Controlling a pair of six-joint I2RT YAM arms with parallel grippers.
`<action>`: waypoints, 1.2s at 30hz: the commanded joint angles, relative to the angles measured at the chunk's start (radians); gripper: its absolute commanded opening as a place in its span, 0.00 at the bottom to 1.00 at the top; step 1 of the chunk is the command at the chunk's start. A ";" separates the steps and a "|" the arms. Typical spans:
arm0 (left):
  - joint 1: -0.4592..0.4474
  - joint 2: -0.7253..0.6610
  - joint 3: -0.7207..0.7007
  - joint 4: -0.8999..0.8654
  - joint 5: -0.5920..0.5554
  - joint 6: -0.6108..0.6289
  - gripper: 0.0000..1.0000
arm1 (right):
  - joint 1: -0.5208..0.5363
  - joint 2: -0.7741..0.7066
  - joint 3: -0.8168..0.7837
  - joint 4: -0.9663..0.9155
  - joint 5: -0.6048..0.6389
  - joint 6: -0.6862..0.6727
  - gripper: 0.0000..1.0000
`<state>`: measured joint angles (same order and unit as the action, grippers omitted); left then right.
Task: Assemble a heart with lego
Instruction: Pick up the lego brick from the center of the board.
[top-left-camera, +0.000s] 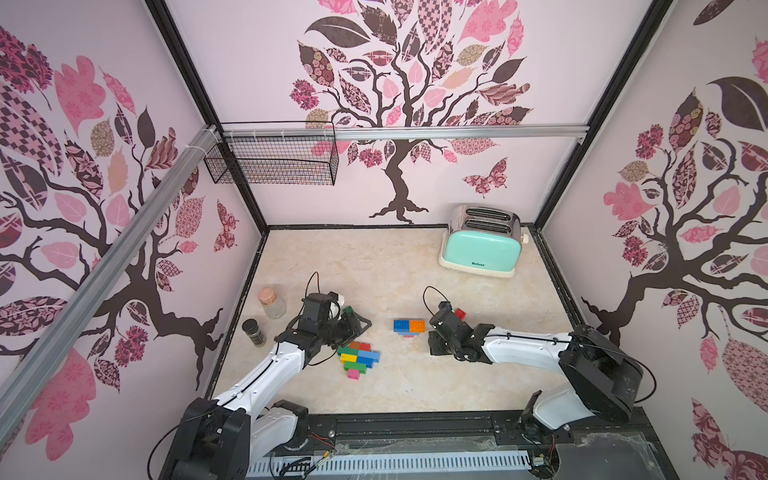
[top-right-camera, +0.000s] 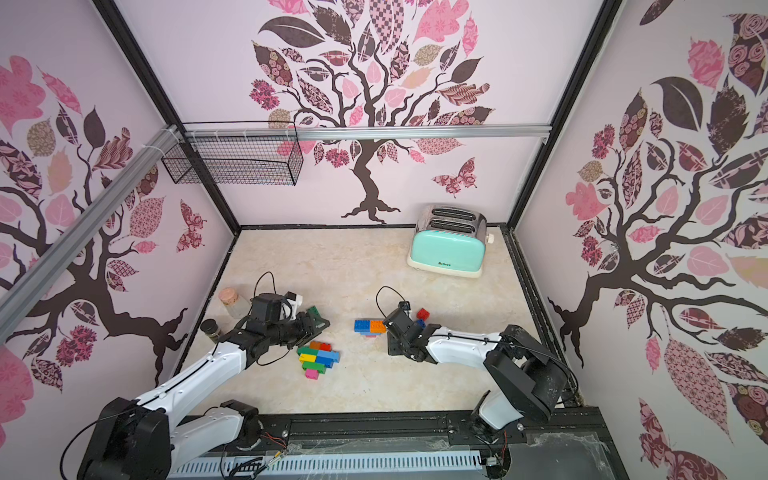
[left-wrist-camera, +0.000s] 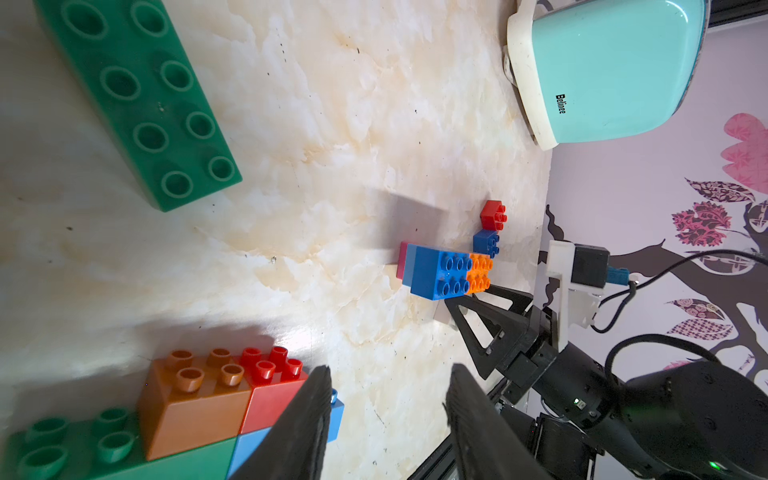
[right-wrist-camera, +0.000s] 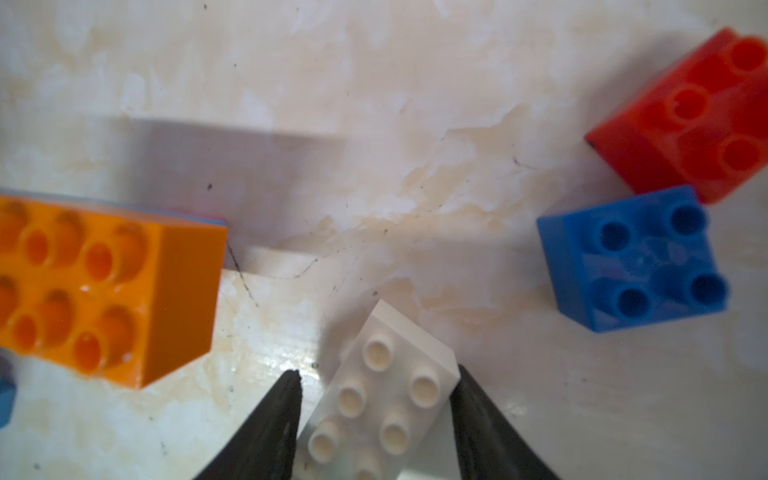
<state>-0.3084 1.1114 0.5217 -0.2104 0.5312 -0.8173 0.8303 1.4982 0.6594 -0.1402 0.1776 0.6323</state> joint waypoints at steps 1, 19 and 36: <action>-0.001 0.017 -0.001 0.029 -0.005 0.000 0.49 | 0.006 -0.007 0.000 -0.142 -0.015 -0.098 0.52; -0.002 0.034 0.006 0.046 0.002 0.001 0.49 | -0.003 -0.008 0.082 -0.342 -0.171 -0.310 0.57; 0.007 0.054 -0.013 0.085 0.006 -0.008 0.49 | -0.003 0.115 0.240 -0.418 -0.082 -0.284 0.54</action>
<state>-0.3073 1.1603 0.5213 -0.1501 0.5323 -0.8268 0.8268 1.5997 0.8642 -0.5144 0.0616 0.3370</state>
